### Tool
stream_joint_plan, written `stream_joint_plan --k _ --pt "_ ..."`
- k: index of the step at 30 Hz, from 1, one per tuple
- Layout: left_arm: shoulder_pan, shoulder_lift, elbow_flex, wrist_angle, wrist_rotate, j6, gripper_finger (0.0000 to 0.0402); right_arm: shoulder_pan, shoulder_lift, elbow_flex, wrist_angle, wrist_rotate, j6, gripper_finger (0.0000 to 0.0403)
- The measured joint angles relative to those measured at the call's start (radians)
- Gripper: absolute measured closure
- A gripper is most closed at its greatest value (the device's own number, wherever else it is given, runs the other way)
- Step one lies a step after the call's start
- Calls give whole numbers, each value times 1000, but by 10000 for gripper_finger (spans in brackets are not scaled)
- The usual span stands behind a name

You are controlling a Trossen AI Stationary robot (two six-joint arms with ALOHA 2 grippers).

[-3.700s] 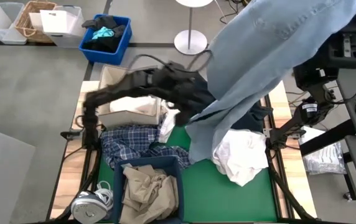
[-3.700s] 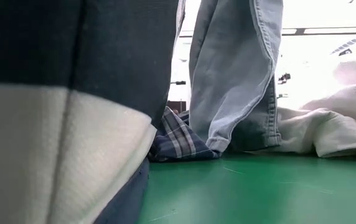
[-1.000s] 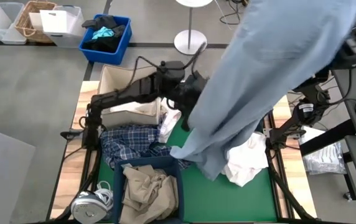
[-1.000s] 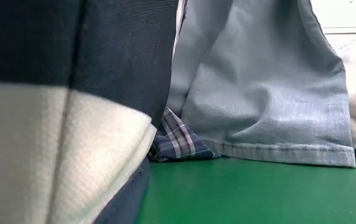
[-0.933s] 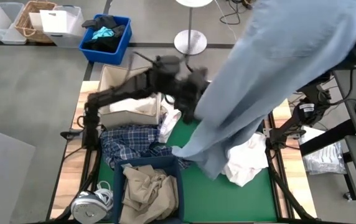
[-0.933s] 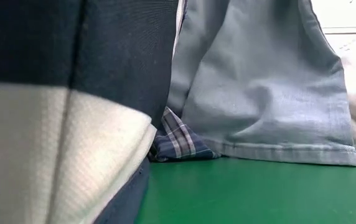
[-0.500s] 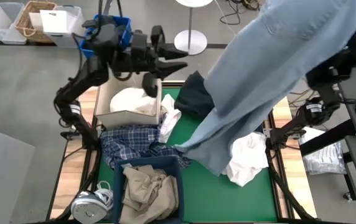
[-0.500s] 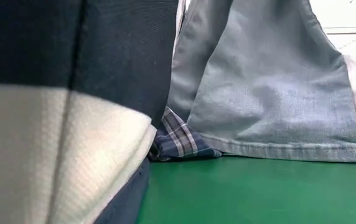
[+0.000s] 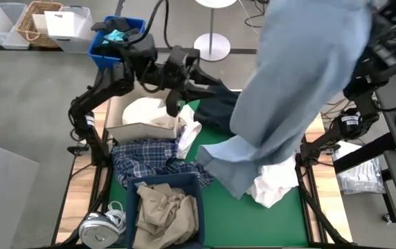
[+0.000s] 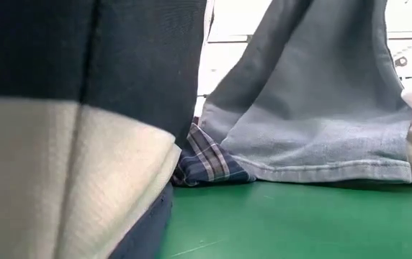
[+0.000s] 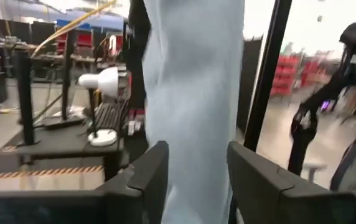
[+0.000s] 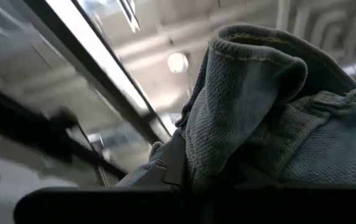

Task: Sort clothes
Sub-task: Put the light blue pants into the blue laundry organizer

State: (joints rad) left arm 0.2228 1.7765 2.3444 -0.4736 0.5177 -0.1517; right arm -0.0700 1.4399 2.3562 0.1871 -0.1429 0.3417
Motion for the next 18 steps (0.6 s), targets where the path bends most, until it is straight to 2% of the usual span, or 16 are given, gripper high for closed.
stream_joint_plan --k 4,8,10,14,18 --pt "0 36 0 32 69 -39 207 0 3 -1 -54 7 -19 381" --pt "-4 78 0 33 33 13 169 0 1 -1 -40 13 -20 381" --pt "-5 101 0 41 30 43 163 0 -1 0 -39 13 -20 381" --pt "-6 134 -1 100 119 9 163 0 1 0 -46 13 -20 381" --pt "-5 171 1 152 124 -25 164 0 2 0 -44 4 -18 381"
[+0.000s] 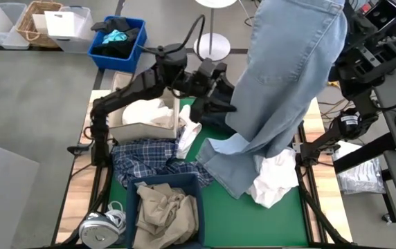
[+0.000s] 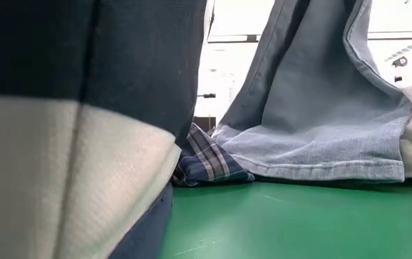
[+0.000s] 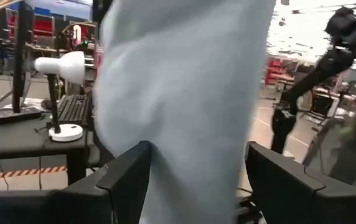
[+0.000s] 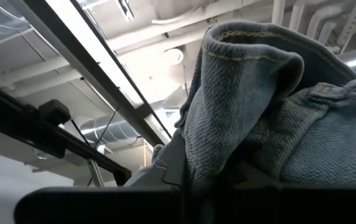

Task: Sort clothes
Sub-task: Put the light blue pants into the blue laundry organizer

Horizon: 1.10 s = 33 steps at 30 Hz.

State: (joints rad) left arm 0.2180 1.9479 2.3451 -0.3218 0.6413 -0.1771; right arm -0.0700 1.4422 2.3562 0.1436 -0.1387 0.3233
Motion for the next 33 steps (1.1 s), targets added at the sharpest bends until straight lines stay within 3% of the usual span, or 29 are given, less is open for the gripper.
stream_joint_plan --k 5,10,16,22,28,33 --pt "-1 96 0 164 60 -66 164 0 29 0 28 -31 52 381" --pt "-10 192 0 457 65 -224 164 0 76 0 112 -83 168 381" --pt "-29 277 -1 834 162 -368 164 0 101 0 132 -81 195 381" --pt "-44 303 -1 867 62 -327 164 0 121 0 156 -81 201 381" --pt "-49 309 -1 865 76 -298 178 0 142 0 176 -78 229 381" --pt "-63 309 -1 863 76 -253 247 0 153 0 184 -72 254 381"
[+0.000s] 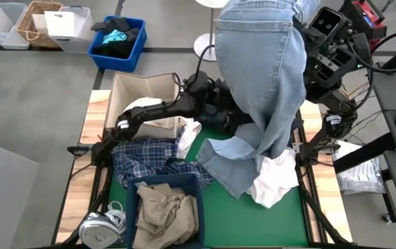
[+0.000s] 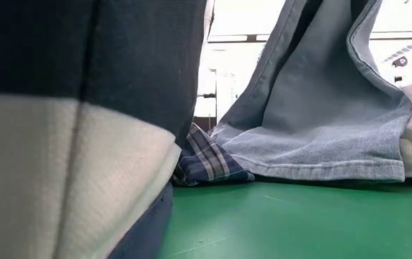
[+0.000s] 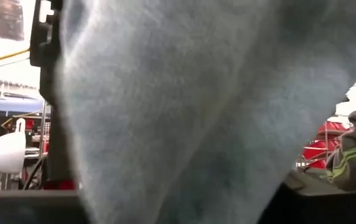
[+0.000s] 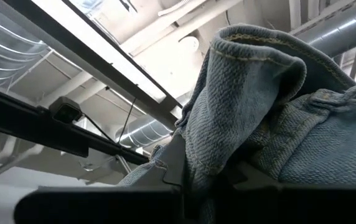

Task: Sort clothes
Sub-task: Put the light blue pants into the blue laundry organizer

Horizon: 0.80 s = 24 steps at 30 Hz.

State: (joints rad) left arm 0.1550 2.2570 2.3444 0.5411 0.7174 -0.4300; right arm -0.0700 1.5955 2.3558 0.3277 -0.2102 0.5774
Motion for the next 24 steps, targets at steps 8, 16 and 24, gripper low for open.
stream_joint_plan --k 8,16,24 --pt "-2 -9 11 10 37 -102 392 0 -17 0 -1 1 1 369" --pt "-5 -132 10 14 33 -65 401 0 -68 2 -39 -30 -50 378" --pt "-19 -300 10 -255 -43 126 401 0 -153 1 -281 9 -240 376"
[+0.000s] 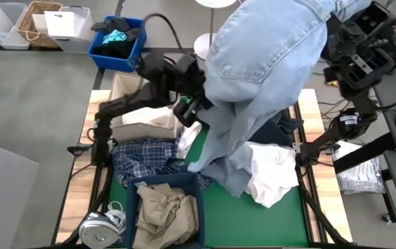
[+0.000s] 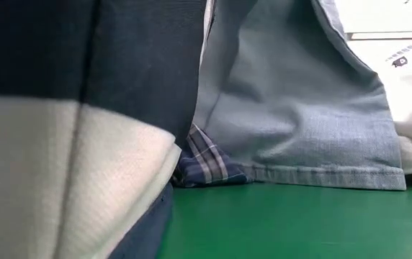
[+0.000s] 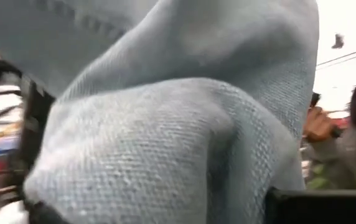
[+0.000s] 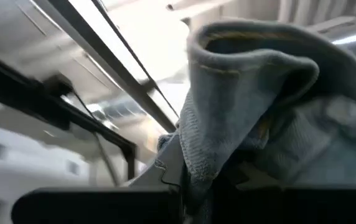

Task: Sort clothes
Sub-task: Put the light blue pants into the blue laundry organizer

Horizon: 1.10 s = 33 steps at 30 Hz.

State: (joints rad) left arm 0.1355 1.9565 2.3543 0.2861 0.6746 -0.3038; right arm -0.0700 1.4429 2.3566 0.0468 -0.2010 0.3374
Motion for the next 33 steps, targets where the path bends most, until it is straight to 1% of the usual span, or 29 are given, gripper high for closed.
stream_joint_plan --k 2,4,6,8,12,14,16,19,21,26,30,31,33 --pt "-9 -38 0 -100 -51 92 401 0 -24 0 -87 40 -66 376" --pt "-18 -66 0 -179 -93 170 401 0 -44 0 -188 122 -142 376" --pt "-22 -88 0 -231 -120 210 401 0 -56 0 -262 216 -214 375" --pt "-22 -98 1 -272 -121 215 401 0 -56 0 -279 268 -249 375" --pt "-20 -99 2 -387 -106 203 401 0 -43 -1 -209 271 -241 375" --pt "-15 -90 2 -452 -123 184 394 0 -38 -1 -168 244 -227 375" --pt "-3 -78 2 -522 -116 166 378 0 -33 -1 -136 198 -194 375" --pt "14 -49 2 -621 -113 172 337 0 -21 -1 -76 143 -139 375" --pt "20 -23 2 -651 -114 191 303 0 -10 -2 -28 111 -87 375" --pt "35 49 1 -653 -108 223 215 0 8 -2 96 34 66 375" --pt "58 97 1 -647 -103 206 171 0 17 -2 186 -42 197 375" --pt "62 111 1 -629 -82 206 164 0 18 -2 191 -49 216 374" --pt "69 137 1 -565 12 184 158 0 18 -2 193 -50 234 374"
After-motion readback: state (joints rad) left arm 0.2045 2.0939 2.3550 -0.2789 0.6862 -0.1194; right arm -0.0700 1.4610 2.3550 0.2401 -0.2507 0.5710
